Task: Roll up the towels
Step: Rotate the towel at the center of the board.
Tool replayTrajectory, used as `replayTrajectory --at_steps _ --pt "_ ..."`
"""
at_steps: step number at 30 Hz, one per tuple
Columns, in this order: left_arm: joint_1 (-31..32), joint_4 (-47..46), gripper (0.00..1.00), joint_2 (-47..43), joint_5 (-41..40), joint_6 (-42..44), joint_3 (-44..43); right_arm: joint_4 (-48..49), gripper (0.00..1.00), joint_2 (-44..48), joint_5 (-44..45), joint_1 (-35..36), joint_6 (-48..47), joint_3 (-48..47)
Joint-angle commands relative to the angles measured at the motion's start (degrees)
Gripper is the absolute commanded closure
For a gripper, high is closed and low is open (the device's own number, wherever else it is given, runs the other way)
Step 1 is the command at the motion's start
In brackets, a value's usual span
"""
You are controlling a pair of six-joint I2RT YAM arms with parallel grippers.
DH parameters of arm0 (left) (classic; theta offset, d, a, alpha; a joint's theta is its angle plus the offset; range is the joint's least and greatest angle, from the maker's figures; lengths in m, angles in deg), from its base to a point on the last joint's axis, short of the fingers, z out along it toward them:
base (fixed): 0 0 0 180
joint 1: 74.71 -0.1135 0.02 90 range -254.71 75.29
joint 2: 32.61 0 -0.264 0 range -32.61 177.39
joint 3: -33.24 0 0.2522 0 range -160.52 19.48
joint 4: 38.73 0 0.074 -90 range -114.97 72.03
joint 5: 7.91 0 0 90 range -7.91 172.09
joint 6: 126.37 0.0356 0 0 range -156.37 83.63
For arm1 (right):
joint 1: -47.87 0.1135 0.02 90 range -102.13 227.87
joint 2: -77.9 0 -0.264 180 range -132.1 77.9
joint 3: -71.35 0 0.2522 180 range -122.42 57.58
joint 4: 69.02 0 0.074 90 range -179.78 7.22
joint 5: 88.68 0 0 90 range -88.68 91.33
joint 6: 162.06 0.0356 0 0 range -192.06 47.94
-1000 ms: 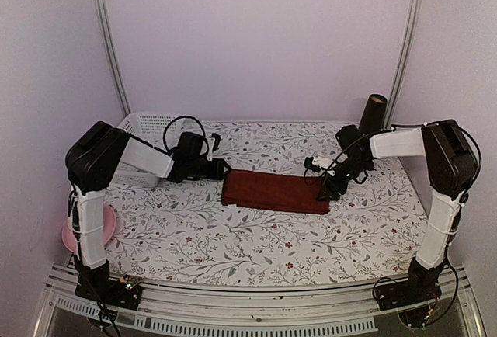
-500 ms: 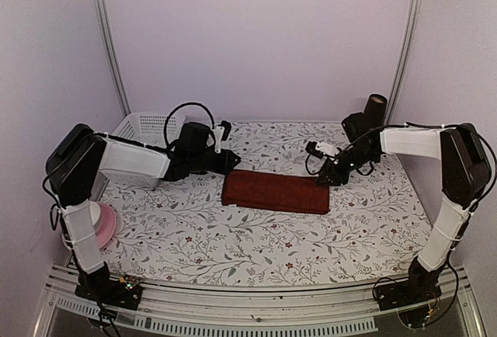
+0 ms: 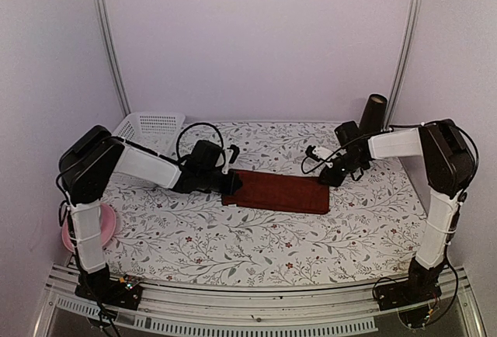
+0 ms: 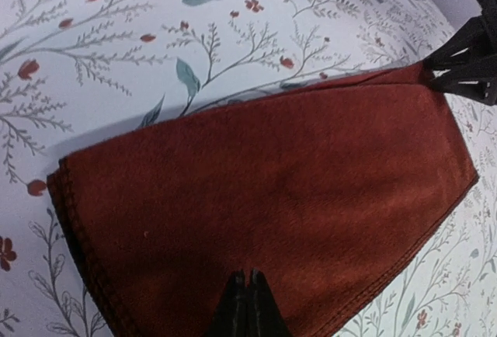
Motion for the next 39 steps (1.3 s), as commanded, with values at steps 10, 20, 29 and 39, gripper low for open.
replayTrajectory --at_steps 10,20,29,39 --pt "0.25 3.64 1.00 1.99 -0.42 0.50 5.03 -1.37 0.73 -0.52 7.73 -0.02 -2.54 -1.35" --pt "-1.90 11.02 0.99 9.63 -6.05 7.75 -7.16 -2.74 0.33 11.99 1.08 -0.16 -6.87 2.07" --pt "-4.74 22.28 0.83 23.48 -12.76 11.16 -33.34 -1.23 0.29 12.47 3.53 -0.22 -6.10 2.94" --pt "-7.12 26.26 0.43 25.92 -23.00 10.78 -44.32 0.18 0.28 11.47 6.26 -0.32 -5.92 3.53"
